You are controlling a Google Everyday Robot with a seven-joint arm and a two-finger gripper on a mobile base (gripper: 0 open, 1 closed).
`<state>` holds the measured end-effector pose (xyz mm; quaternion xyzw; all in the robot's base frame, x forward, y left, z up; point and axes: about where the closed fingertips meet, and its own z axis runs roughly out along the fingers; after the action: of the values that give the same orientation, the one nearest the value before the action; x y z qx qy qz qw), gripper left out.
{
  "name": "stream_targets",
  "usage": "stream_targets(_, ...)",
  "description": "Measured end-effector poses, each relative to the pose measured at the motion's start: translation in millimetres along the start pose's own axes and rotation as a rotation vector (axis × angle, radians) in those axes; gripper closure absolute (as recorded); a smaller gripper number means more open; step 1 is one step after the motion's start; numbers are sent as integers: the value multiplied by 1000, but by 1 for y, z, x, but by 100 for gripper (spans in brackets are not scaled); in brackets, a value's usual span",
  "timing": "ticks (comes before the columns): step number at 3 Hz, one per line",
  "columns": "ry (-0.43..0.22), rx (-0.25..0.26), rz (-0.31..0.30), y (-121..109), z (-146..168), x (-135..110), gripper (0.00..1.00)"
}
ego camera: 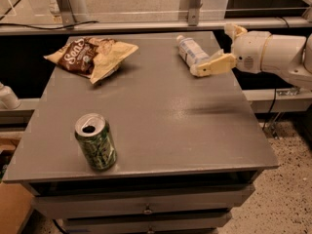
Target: Place blue plastic bottle upright
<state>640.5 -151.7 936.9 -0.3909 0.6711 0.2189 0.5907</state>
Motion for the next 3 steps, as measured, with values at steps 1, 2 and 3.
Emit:
stream_targets(1, 119, 8, -72, -12, 10, -11, 0)
stream_targets(2, 260, 8, -140, -31, 24, -15, 0)
stream_targets(3, 376, 8, -176, -50, 34, -10, 0)
